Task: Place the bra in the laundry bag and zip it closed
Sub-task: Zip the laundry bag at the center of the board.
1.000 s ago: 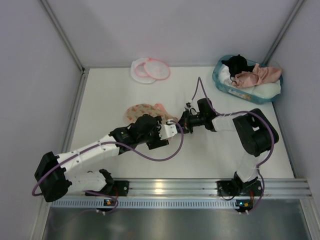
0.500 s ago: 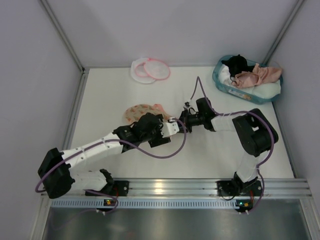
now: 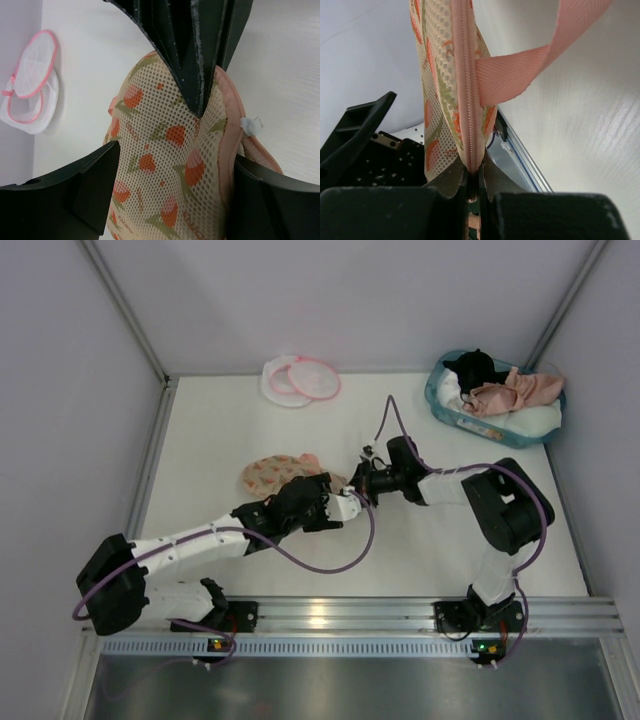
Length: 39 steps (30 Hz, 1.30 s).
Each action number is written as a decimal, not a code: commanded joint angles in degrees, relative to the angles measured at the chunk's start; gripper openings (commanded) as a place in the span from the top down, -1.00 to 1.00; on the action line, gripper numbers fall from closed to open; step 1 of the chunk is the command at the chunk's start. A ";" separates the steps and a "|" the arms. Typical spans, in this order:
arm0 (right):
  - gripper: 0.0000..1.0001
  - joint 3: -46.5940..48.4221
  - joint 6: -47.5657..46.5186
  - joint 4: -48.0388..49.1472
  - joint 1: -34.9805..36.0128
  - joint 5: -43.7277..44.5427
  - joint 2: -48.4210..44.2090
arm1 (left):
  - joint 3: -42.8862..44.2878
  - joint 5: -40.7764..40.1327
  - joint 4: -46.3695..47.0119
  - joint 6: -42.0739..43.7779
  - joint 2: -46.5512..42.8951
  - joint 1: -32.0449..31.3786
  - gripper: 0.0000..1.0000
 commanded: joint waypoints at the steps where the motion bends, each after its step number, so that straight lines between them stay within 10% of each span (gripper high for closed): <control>1: 1.00 1.84 3.73 7.04 2.19 -5.95 -1.11 | -3.74 -1.61 6.89 4.67 -0.06 -1.15 -0.56; 17: 1.00 -0.18 4.79 7.83 4.83 -8.58 0.12 | -11.76 -12.85 27.37 14.63 6.72 -3.70 -0.57; 26: 1.00 2.98 2.94 6.51 2.02 -7.00 2.05 | -10.53 5.76 0.42 3.55 -10.51 -7.30 -0.69; 39: 1.00 2.63 1.89 5.02 0.52 -7.35 0.65 | -10.18 16.23 -7.78 -4.10 -19.12 -7.57 -0.67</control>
